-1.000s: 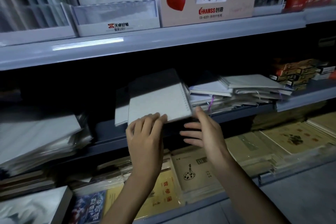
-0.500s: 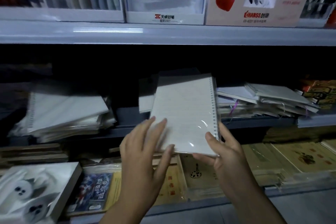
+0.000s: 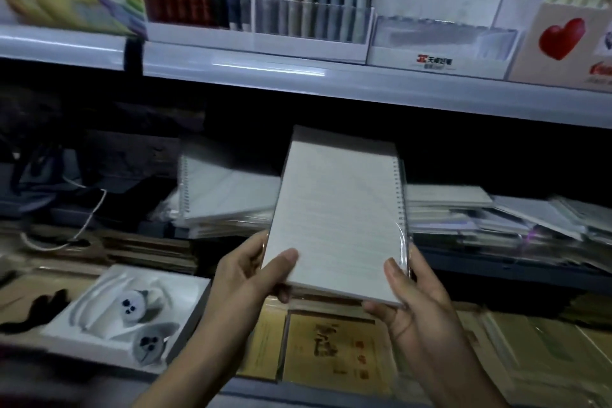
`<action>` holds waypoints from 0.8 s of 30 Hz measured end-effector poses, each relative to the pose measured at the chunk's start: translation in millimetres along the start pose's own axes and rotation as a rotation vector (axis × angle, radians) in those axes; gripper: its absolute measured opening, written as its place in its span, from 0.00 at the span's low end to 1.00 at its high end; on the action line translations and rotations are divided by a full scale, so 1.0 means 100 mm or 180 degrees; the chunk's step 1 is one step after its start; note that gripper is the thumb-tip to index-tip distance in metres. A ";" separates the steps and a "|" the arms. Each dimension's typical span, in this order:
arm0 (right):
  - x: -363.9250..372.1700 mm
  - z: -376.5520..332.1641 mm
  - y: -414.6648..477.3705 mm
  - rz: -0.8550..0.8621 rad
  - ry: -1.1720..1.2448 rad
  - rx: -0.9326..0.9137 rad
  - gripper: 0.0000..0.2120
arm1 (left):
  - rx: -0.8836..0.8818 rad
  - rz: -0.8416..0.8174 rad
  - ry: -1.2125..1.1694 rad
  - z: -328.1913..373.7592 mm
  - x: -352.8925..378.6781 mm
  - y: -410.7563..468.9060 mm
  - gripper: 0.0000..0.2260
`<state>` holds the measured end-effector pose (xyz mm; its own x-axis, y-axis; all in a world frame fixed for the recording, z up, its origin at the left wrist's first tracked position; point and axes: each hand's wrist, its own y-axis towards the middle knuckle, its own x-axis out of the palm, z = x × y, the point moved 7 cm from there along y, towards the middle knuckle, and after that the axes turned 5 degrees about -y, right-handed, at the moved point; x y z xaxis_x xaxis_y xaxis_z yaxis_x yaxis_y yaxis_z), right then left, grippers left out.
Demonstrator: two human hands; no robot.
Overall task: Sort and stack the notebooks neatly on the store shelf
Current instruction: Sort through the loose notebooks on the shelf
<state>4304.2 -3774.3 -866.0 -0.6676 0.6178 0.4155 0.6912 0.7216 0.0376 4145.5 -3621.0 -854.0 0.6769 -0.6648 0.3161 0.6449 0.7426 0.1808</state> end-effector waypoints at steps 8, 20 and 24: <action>0.89 -0.08 0.49 -0.0477 -0.0135 -0.0140 0.23 | 0.0607 0.0855 -0.0284 0.50 -0.68 0.23 0.18; 1.61 0.07 1.12 0.0283 -0.4086 -0.0808 0.18 | 0.0910 0.1885 0.0803 0.61 -1.63 0.78 0.09; 1.62 0.15 1.05 0.0628 -0.4776 -0.1237 0.28 | 0.0741 0.2004 0.0898 0.45 -1.78 0.79 0.10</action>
<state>4264.4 -3593.3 -808.4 -0.0526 0.5953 -0.8018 0.6662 0.6190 0.4159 4059.8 -3440.9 -853.8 0.9807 -0.0782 0.1791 0.0321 0.9685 0.2470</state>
